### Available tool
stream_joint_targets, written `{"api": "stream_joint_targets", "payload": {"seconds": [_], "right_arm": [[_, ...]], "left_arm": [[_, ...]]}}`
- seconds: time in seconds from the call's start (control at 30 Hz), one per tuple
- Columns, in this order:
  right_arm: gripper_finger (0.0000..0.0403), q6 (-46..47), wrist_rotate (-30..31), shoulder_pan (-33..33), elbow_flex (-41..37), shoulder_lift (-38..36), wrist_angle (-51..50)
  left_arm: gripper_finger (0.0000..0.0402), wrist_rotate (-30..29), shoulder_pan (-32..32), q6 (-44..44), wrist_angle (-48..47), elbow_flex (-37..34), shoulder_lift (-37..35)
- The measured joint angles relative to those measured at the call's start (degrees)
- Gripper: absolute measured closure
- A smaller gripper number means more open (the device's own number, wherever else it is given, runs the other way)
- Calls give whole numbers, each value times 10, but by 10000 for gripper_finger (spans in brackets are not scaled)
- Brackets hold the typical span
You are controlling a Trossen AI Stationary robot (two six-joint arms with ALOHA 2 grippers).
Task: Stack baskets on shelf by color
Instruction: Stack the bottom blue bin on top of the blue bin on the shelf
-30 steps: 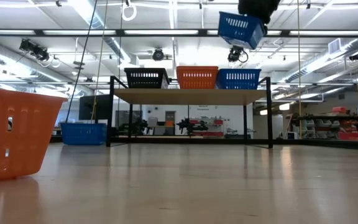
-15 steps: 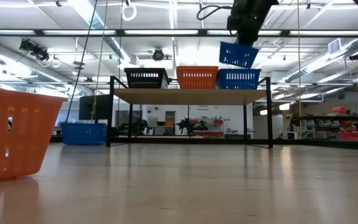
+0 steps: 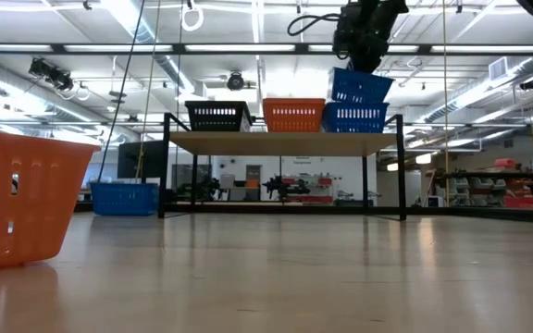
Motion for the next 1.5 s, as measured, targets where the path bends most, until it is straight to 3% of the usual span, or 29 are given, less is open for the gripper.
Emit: {"api": "stream_joint_targets", "payload": {"seconds": [0.87, 1.5], "right_arm": [[391, -14, 17, 15, -73, 1, 47], [271, -14, 34, 15, -73, 1, 65]], "left_arm": [[269, 0, 0, 0, 0, 0, 0], [269, 0, -2, -5, 0, 0, 0]]}}
